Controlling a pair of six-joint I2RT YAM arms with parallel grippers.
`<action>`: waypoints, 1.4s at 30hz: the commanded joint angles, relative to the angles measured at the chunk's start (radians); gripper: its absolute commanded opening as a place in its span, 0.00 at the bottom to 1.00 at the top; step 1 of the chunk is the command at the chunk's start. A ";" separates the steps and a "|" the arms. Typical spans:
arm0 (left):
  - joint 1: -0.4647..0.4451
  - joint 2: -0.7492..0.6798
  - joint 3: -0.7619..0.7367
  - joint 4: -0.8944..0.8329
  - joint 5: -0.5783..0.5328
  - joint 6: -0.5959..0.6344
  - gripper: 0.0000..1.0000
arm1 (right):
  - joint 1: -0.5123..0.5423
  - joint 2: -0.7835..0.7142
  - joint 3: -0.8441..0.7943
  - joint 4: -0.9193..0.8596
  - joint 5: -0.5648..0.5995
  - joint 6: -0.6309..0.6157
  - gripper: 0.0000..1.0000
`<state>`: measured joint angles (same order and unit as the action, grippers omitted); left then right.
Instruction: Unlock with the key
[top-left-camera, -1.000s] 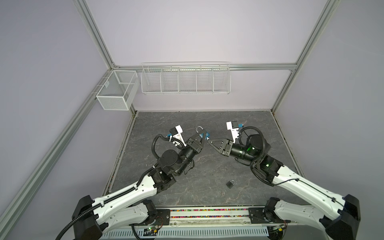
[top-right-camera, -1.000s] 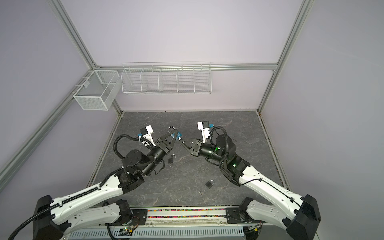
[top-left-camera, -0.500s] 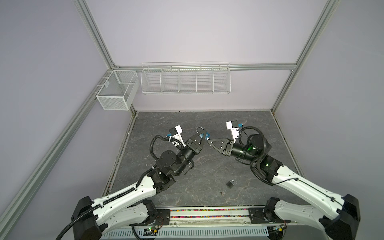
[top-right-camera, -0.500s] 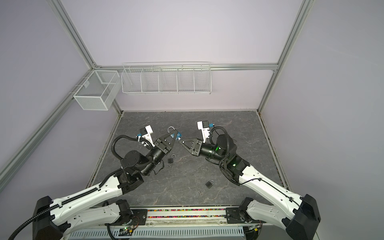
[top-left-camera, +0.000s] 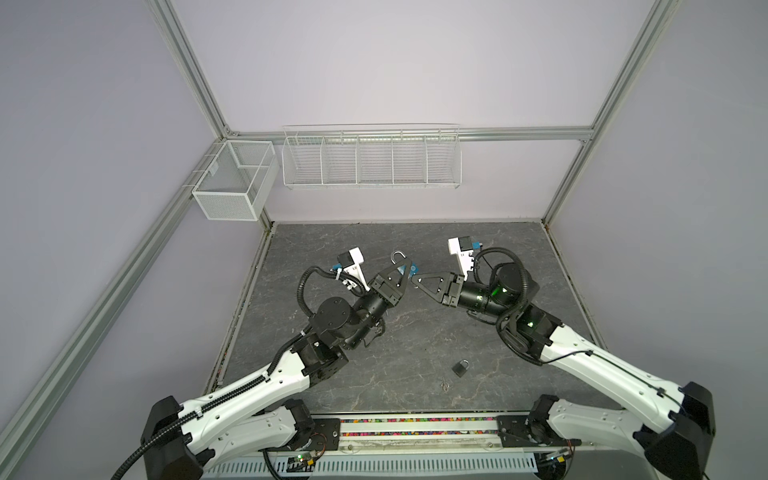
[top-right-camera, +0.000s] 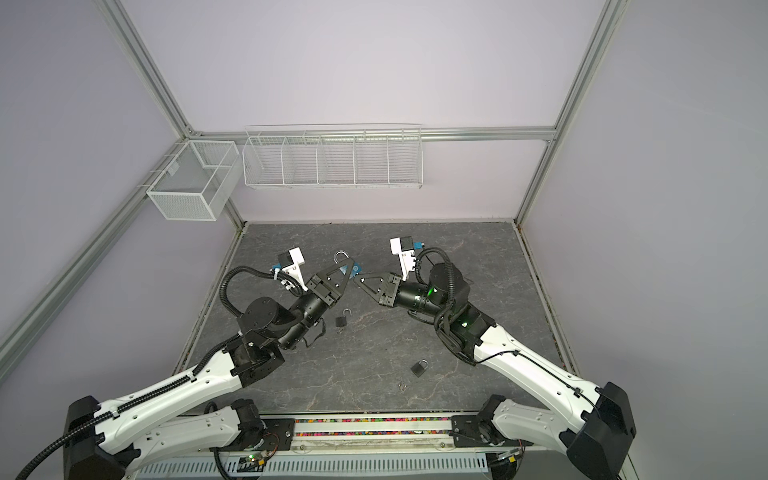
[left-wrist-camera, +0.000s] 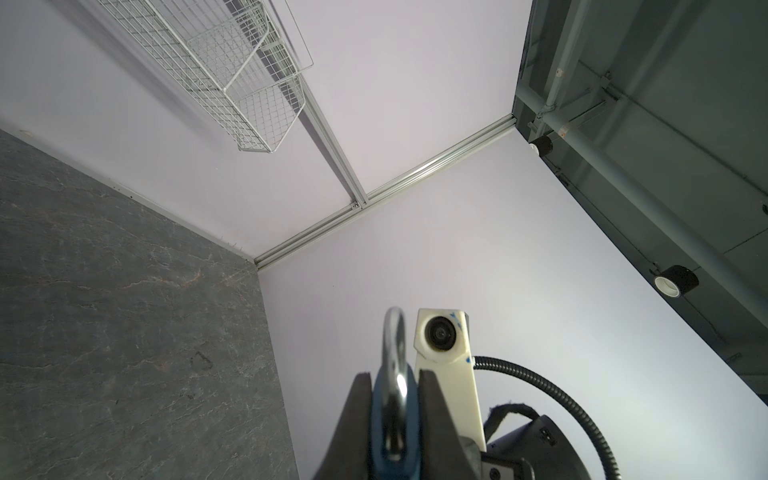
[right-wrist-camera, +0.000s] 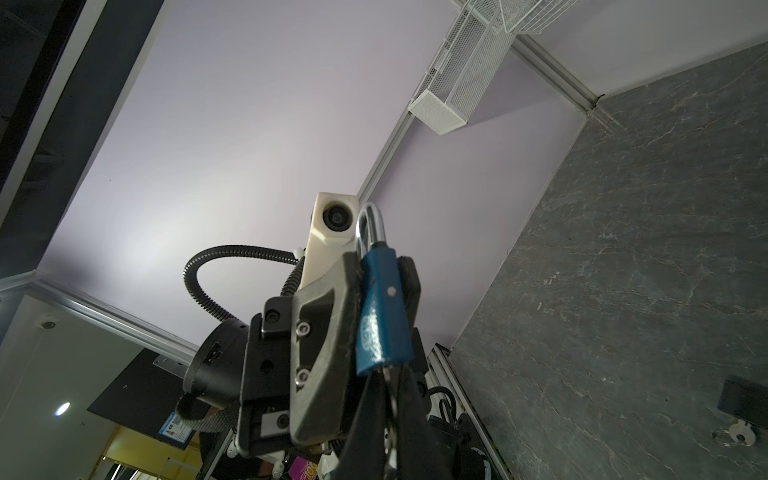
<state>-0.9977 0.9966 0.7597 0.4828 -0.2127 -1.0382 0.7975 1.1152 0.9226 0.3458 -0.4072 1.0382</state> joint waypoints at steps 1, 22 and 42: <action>-0.035 0.008 0.018 -0.147 0.072 0.009 0.00 | 0.018 -0.020 0.050 0.078 0.041 -0.055 0.06; 0.189 -0.012 0.013 0.006 0.543 0.138 0.00 | -0.008 -0.064 -0.007 0.492 -0.031 0.324 0.06; 0.223 0.035 0.058 0.053 0.430 0.036 0.00 | -0.027 -0.057 0.019 0.464 -0.029 0.252 0.06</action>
<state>-0.7910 1.0367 0.8398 0.6525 0.3199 -0.9646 0.7856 1.1091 0.8883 0.6743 -0.4671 1.3262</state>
